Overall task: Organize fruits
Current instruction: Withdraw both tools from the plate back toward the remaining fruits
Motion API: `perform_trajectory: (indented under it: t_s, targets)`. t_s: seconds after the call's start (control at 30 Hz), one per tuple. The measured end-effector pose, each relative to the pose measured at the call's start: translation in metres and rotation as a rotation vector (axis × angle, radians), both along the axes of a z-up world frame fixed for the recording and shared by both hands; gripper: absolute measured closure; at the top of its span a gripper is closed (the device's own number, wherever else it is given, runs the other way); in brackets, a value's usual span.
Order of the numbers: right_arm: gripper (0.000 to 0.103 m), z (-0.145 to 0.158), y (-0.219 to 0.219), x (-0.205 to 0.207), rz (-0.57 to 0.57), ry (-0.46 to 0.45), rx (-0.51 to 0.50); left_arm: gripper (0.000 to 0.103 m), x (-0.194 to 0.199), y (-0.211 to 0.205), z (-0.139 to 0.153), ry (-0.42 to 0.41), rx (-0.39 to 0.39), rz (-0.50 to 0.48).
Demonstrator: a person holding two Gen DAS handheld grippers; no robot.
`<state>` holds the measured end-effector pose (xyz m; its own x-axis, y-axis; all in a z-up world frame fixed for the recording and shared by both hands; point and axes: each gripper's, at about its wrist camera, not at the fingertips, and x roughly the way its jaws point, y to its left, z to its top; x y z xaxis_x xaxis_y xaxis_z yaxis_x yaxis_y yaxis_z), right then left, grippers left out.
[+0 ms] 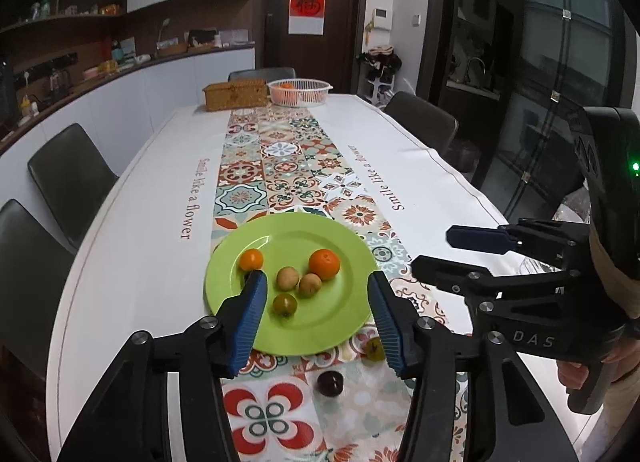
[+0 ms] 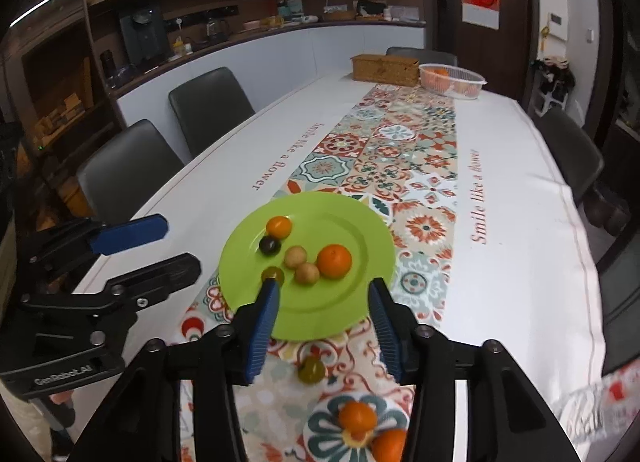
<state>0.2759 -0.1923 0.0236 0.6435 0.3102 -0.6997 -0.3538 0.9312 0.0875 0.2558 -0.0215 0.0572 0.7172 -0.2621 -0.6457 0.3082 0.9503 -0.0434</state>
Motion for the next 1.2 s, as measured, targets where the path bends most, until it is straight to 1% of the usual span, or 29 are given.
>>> perform_trajectory:
  t_s: [0.1, 0.2, 0.27, 0.43, 0.57, 0.73, 0.87, 1.0, 1.2]
  targets:
    - [0.053, 0.000, -0.004, -0.017, -0.030, -0.019, -0.012, 0.050, -0.012, 0.001, -0.002, 0.001, -0.008, 0.010]
    - [0.048, -0.003, -0.011, -0.026, -0.059, -0.015, -0.003, 0.049, -0.022, 0.000, -0.005, 0.007, -0.010, 0.020]
    - [0.048, -0.005, -0.015, -0.033, -0.082, -0.016, 0.006, 0.045, -0.028, 0.000, -0.007, 0.007, -0.008, 0.025]
    - [0.048, -0.013, -0.024, -0.048, -0.124, 0.001, 0.022, 0.041, -0.044, -0.001, -0.017, 0.016, -0.010, 0.040]
    - [0.048, -0.023, -0.028, -0.061, -0.156, 0.011, 0.007, 0.040, -0.050, 0.000, -0.032, 0.052, -0.010, 0.048]
    - [0.048, -0.039, -0.034, -0.072, -0.190, 0.031, -0.028, 0.040, -0.055, -0.002, -0.050, 0.094, 0.011, 0.048]
    - [0.048, -0.053, -0.040, -0.076, -0.215, 0.068, -0.036, 0.040, -0.053, -0.006, -0.064, 0.121, 0.035, 0.055]
    - [0.048, -0.065, -0.044, -0.074, -0.236, 0.096, -0.067, 0.040, -0.049, -0.010, -0.077, 0.135, 0.081, 0.064]
    - [0.048, -0.083, -0.054, -0.070, -0.276, 0.152, -0.090, 0.040, -0.038, -0.012, -0.094, 0.177, 0.096, 0.061]
